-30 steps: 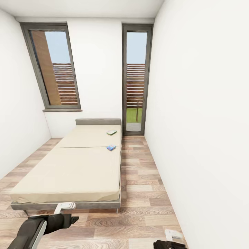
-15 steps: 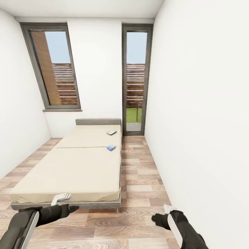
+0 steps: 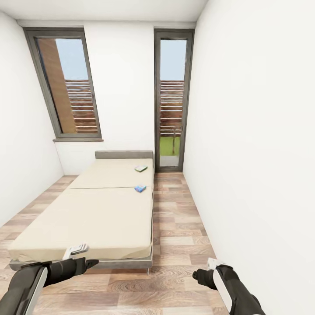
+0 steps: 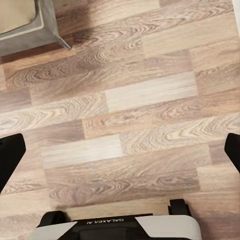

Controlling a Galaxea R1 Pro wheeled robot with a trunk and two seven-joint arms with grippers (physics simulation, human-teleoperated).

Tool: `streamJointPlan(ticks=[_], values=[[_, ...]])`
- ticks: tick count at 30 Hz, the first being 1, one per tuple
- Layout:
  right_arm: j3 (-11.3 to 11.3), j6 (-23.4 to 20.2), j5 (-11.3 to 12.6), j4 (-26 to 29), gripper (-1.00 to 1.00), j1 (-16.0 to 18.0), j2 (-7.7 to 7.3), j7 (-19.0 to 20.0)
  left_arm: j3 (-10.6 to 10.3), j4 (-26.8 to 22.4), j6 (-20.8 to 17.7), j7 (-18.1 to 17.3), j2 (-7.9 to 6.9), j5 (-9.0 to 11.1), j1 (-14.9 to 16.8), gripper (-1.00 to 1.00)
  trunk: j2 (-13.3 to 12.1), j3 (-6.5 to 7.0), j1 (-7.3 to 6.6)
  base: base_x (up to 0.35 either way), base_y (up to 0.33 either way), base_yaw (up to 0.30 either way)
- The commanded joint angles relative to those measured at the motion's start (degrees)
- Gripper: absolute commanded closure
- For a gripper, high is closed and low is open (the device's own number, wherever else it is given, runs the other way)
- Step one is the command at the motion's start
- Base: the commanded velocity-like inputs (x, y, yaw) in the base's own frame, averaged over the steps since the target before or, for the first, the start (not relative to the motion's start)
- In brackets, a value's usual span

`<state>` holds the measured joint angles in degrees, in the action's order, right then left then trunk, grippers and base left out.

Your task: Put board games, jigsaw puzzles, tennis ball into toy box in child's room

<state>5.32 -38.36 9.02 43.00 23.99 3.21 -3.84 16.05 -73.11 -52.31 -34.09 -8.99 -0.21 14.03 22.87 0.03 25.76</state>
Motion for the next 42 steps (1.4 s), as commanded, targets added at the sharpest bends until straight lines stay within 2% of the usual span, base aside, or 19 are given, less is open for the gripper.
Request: streamJointPlan(ticks=[1,12,25,42], values=[[0.1,-0.2,0.6,0.1,-1.00,0.0,0.05,-0.4,0.1,0.0,-0.4,-0.3,0.01,0.0,0.0,-1.00,0.0,-0.03,0.03,0.032,0.000,0.000],[0.2,0.2,0.6,0.1,-1.00,0.0,-0.08,-0.5,-0.2,0.0,-0.3,-0.1,0.10,-0.1,0.0,-1.00,0.0,0.04,0.03,0.032,-0.016,0.062],[0.0,2.4,0.6,0.0,-1.00,0.0,-0.06,-0.5,-0.4,0.0,-0.2,0.2,0.11,-0.1,0.0,-1.00,0.0,0.37,0.03,0.185,-0.143,0.257],[-0.2,2.5,0.6,0.0,-1.00,0.0,-0.11,-0.5,-0.1,-0.1,-0.3,-0.3,0.13,0.0,0.0,-1.00,0.0,0.77,0.03,0.016,-0.013,0.257]])
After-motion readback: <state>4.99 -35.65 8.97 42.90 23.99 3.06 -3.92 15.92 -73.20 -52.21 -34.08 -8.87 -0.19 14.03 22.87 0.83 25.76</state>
